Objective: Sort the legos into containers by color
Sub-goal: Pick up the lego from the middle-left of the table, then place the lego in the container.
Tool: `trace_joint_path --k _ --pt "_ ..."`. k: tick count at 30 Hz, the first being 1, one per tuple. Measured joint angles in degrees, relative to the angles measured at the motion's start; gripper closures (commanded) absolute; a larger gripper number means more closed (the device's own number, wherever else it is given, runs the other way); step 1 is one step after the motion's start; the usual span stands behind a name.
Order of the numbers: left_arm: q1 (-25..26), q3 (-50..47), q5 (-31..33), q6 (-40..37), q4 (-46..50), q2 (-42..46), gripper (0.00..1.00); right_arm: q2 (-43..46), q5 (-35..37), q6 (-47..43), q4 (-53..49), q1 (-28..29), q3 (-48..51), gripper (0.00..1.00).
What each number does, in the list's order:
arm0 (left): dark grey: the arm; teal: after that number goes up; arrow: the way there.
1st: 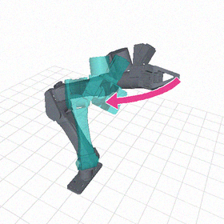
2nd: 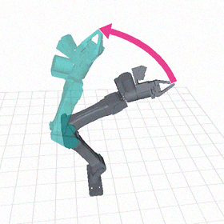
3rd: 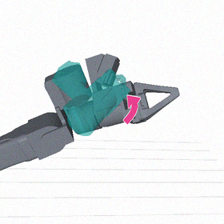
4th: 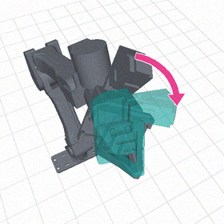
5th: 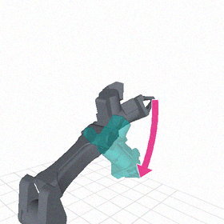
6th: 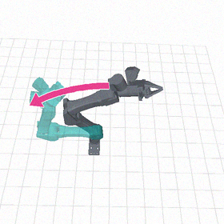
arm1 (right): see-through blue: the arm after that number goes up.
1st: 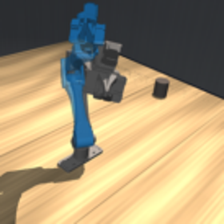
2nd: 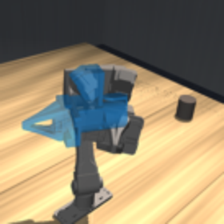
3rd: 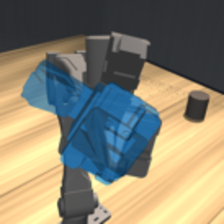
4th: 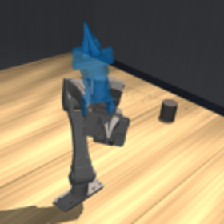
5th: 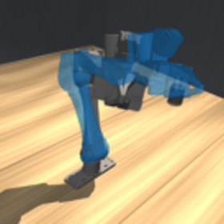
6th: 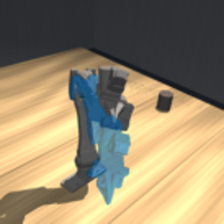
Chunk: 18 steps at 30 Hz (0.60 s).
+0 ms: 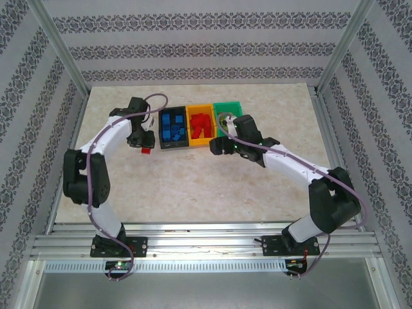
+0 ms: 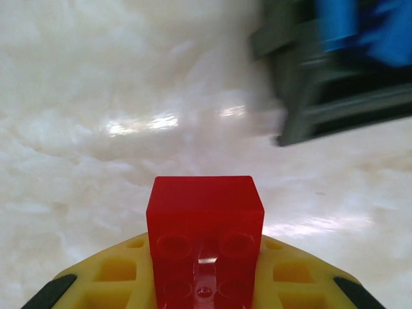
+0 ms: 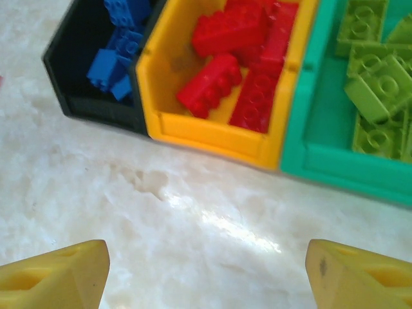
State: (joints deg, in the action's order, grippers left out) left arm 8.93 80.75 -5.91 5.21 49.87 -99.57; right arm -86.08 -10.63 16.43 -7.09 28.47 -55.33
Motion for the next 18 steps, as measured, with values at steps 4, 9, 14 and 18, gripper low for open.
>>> trace_joint_path --k 4,9,14,18 --pt "7.2 6.0 0.2 2.2 0.6 1.7 0.79 1.8 0.0 0.6 2.7 -1.7 6.5 0.2" --pt "14.3 18.1 1.5 3.3 1.4 -4.3 0.79 3.2 0.0 2.3 7.6 -3.7 11.4 0.2" --pt "17.6 33.3 2.9 3.5 5.1 -16.3 0.79 4.9 -1.9 5.0 13.1 -8.5 15.1 0.21" --pt "19.5 47.8 4.5 3.2 9.5 -27.6 0.79 6.0 -3.7 7.8 17.1 -12.5 17.9 0.21"
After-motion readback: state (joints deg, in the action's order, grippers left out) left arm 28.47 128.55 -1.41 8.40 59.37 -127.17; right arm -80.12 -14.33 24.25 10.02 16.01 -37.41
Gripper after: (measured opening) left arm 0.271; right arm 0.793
